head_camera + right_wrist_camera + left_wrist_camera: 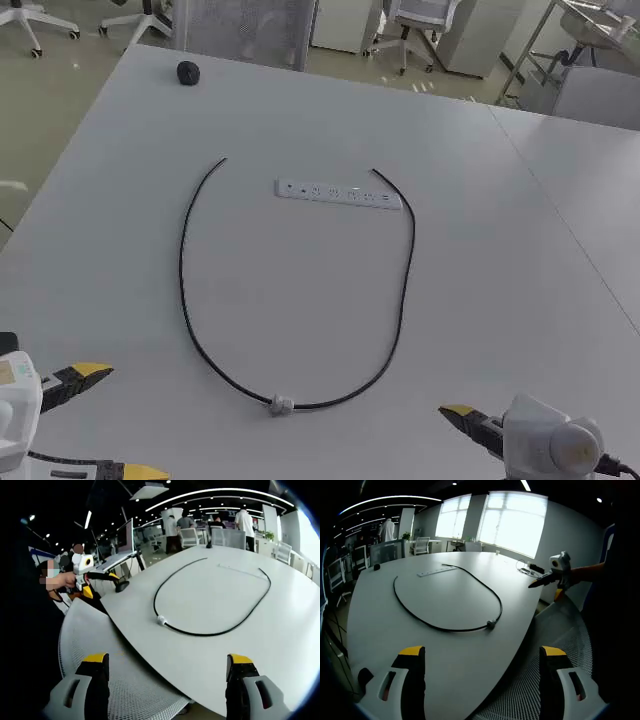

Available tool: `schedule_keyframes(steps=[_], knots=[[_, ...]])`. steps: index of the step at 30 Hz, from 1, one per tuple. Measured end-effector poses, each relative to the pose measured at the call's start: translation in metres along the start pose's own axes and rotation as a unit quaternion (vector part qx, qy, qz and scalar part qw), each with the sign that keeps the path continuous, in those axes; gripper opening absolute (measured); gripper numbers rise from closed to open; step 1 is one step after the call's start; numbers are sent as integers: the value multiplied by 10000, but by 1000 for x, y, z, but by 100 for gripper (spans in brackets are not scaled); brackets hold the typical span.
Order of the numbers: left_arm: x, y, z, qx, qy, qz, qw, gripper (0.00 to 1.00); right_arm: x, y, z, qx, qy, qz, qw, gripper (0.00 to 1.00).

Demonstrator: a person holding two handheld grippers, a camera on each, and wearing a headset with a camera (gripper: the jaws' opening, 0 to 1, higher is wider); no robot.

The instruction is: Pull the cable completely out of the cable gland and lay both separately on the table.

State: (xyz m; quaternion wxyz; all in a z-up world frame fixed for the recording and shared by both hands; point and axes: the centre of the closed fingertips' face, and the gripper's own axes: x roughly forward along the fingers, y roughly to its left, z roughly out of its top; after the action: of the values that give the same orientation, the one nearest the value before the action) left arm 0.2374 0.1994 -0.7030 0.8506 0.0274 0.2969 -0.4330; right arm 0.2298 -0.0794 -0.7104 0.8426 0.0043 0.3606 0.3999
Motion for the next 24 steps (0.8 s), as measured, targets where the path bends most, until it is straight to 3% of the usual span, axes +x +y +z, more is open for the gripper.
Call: schedule_keyframes(steps=[4, 18, 21, 24], knots=[[1, -1, -1, -10, 33, -36, 10000, 96, 4, 0, -6, -115, 154, 1, 9998, 97], [6, -2, 10, 21, -47, -72, 10000, 95, 8, -5, -3, -177, 205, 43, 9996, 99], [6, -5, 10, 186, 28, -69, 9998, 96, 9, -6, -2, -157, 206, 49, 9997, 98], [8, -4, 6, 163, 134, -64, 9998, 96, 9, -7, 1, -174, 195, 33, 9997, 98]])
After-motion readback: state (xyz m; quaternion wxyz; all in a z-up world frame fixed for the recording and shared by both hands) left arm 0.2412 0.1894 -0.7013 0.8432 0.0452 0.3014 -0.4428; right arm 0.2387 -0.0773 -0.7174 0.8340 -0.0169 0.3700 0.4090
